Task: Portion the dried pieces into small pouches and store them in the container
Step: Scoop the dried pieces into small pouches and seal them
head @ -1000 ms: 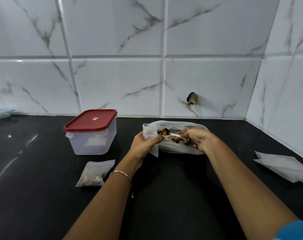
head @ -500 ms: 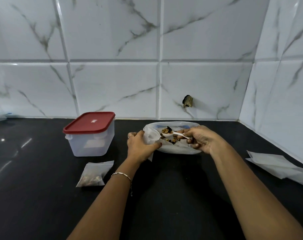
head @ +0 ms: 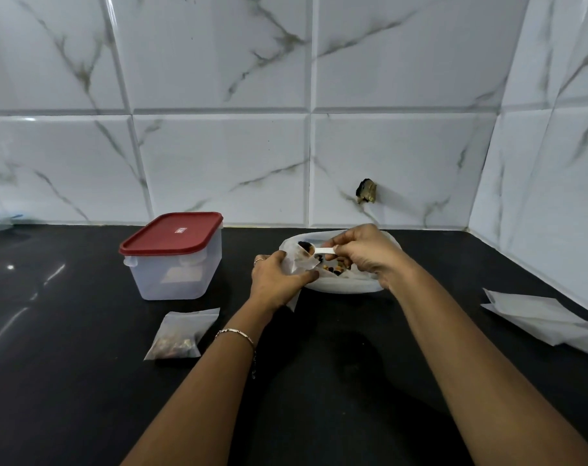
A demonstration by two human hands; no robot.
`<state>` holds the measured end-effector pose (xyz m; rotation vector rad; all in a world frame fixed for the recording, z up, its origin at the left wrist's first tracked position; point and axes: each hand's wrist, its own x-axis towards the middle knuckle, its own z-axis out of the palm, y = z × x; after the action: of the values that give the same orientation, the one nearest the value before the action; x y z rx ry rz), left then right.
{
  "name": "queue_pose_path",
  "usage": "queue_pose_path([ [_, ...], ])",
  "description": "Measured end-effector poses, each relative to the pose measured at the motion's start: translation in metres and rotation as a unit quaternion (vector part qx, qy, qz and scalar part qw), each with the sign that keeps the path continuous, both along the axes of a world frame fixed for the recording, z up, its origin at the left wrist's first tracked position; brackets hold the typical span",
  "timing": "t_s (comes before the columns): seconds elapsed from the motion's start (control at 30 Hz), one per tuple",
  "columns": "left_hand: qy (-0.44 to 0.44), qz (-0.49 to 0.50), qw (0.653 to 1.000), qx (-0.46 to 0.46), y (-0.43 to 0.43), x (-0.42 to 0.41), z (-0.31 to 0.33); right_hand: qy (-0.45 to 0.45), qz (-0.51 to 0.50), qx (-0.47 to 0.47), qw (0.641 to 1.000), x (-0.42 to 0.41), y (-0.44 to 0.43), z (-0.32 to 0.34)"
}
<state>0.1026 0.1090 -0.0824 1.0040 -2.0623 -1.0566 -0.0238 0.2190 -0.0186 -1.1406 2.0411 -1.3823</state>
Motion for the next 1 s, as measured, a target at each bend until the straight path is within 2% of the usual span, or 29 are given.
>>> queue_pose_path([
  [0.07,0.014,0.009,1.000,0.013,-0.001,0.000,-0.001,0.113,0.010,-0.002,0.994,0.008,-0.002,-0.001],
  [0.13,0.033,0.018,0.999,0.028,-0.002,0.001,0.000,0.246,0.016,-0.015,0.969,0.015,-0.002,-0.002],
  [0.3,0.070,0.040,0.994,0.068,-0.004,0.000,0.002,0.507,0.028,-0.036,0.861,0.019,-0.001,-0.004],
  [0.4,0.088,0.040,0.992,0.081,-0.005,-0.001,0.001,0.593,0.016,-0.057,0.803,0.015,-0.001,-0.004],
  [0.47,0.092,0.032,0.992,0.084,0.000,0.001,0.005,0.583,0.017,-0.074,0.809,0.015,0.003,0.000],
  [0.6,0.104,0.023,0.991,0.082,-0.001,0.001,0.003,0.499,0.019,-0.079,0.863,0.015,0.008,0.003],
  [0.7,0.093,0.017,0.992,0.080,0.007,0.005,0.009,0.359,0.005,-0.107,0.927,0.009,0.012,0.006],
  [0.77,0.092,0.014,0.992,0.082,0.008,0.005,0.009,0.274,-0.030,-0.124,0.953,-0.002,0.019,0.002],
  [0.83,0.090,0.014,0.992,0.084,0.007,0.005,0.008,0.263,-0.056,-0.098,0.958,-0.016,0.027,-0.007],
  [0.9,0.085,0.019,0.992,0.092,0.006,0.004,0.005,0.300,-0.059,-0.037,0.952,-0.029,0.032,-0.023],
  [1.0,0.086,0.019,0.990,0.107,0.004,0.001,-0.001,0.407,-0.094,0.023,0.908,-0.037,0.029,-0.040],
])
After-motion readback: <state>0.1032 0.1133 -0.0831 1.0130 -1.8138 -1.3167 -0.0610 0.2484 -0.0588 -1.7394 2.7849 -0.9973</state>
